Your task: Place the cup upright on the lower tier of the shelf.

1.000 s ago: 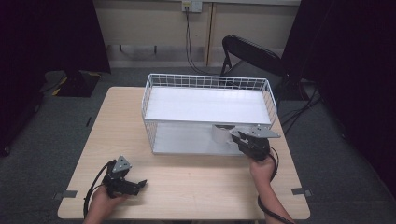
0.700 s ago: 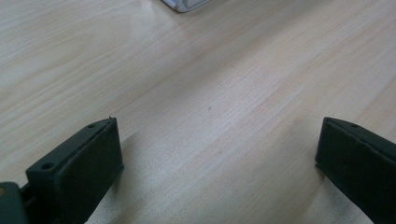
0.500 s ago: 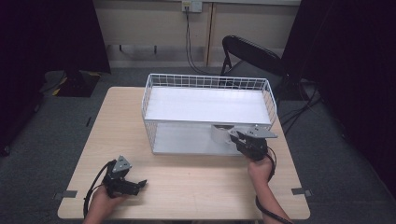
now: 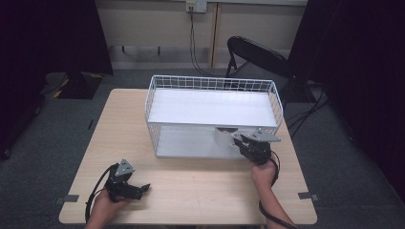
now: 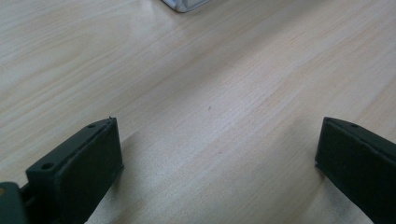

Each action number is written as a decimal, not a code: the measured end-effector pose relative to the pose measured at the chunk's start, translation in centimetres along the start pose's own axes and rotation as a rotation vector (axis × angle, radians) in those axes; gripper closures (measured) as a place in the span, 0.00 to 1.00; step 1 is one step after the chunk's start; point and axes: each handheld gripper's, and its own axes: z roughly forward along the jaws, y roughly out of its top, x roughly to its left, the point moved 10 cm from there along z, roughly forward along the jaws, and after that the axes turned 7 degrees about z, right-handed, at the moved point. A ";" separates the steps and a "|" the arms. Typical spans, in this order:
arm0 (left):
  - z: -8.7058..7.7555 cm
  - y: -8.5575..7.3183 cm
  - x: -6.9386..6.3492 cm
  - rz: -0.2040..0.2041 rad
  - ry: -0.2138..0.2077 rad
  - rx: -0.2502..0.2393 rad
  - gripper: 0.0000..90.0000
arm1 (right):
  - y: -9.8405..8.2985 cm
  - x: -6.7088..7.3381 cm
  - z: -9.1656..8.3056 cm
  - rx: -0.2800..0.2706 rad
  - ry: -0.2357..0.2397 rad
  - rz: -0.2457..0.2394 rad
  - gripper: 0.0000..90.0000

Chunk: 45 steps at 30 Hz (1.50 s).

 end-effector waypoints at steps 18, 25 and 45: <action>0.0 0.0 0.0 0.001 0.000 0.000 0.00 | 0.1 -0.4 0.1 -0.019 -0.004 0.041 0.67; 0.0 0.0 0.0 0.000 0.000 0.000 0.00 | 0.2 0.0 -0.2 0.001 0.011 0.058 0.40; 0.0 0.0 0.0 0.001 0.000 -0.001 0.00 | -0.4 1.8 -2.6 0.051 0.126 0.043 0.16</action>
